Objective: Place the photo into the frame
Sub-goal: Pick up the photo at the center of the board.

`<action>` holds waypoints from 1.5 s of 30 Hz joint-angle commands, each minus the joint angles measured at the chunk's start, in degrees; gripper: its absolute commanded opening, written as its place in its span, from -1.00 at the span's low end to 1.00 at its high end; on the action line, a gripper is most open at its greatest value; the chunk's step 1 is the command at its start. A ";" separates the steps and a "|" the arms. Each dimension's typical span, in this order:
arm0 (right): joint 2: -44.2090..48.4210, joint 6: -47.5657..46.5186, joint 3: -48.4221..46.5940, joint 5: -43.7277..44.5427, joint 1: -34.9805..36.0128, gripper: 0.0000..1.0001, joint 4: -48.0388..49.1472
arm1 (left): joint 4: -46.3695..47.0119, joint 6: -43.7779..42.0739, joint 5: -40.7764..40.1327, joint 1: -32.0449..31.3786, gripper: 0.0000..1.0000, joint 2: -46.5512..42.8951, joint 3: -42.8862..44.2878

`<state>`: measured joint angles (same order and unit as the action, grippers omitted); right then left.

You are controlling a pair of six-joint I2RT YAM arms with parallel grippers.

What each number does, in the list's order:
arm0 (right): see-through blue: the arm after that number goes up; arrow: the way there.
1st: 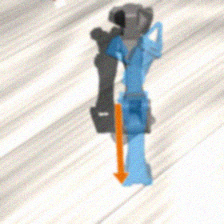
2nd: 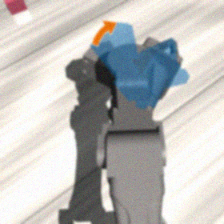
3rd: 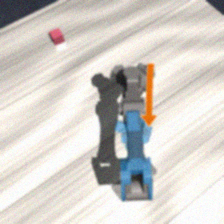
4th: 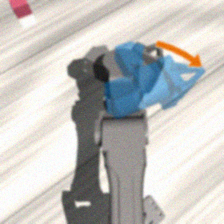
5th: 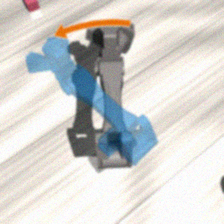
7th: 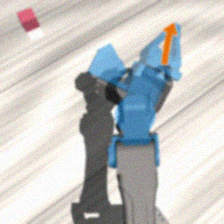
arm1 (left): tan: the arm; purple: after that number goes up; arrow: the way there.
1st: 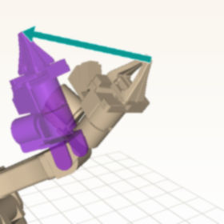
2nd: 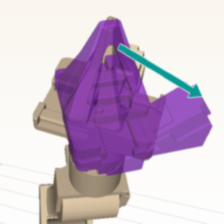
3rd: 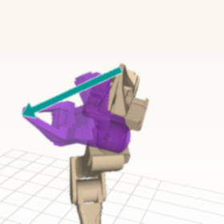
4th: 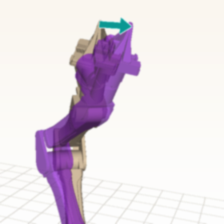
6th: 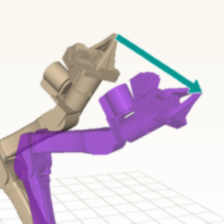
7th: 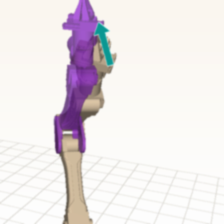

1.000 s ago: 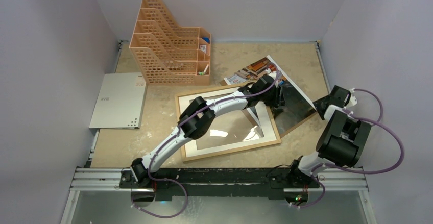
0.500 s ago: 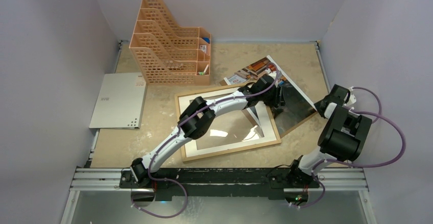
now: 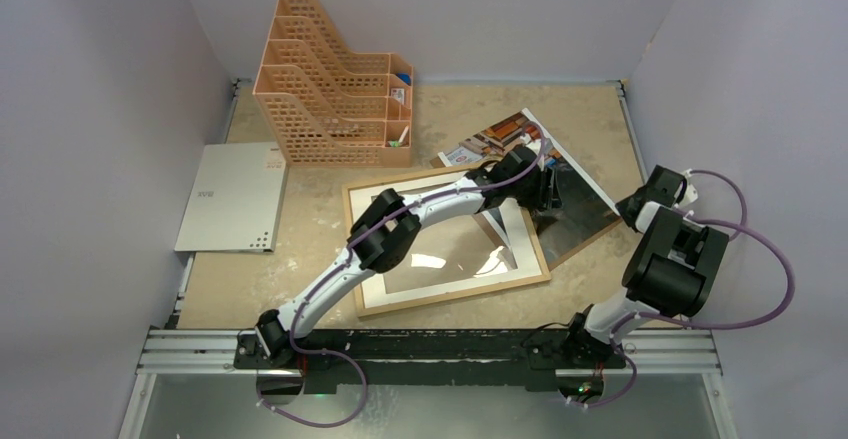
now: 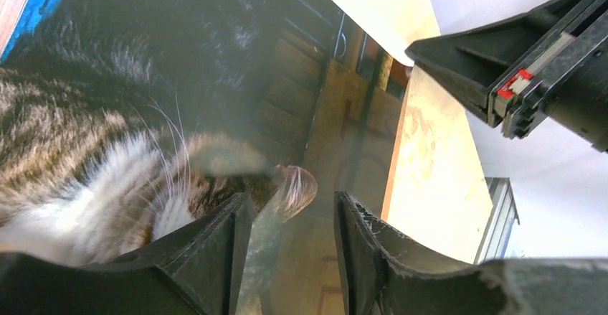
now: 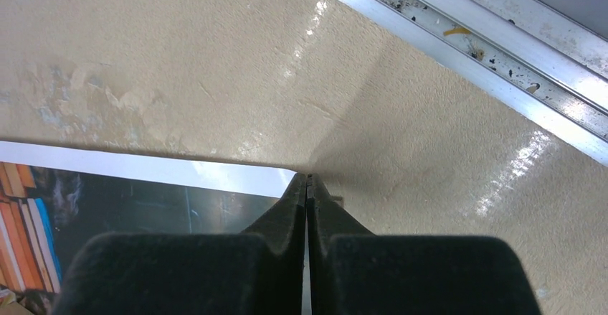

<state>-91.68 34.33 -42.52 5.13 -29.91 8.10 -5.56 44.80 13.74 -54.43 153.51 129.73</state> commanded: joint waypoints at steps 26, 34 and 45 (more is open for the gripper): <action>18.77 -4.42 -15.81 10.26 12.51 -1.00 -11.29 | -13.48 -16.06 -0.37 10.00 0.17 -29.00 -22.75; 17.53 -7.38 -21.88 8.56 12.52 -1.00 -13.44 | -13.42 -17.02 -0.14 10.08 0.17 -28.72 -21.47; 15.62 -6.00 -23.92 1.55 12.51 -1.00 -15.62 | -9.23 -20.02 5.09 9.36 0.25 -30.16 -21.49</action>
<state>-75.57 27.88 -62.41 8.21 -17.26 -4.71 -19.05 28.27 15.44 -44.64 128.25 107.00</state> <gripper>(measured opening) 0.004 0.608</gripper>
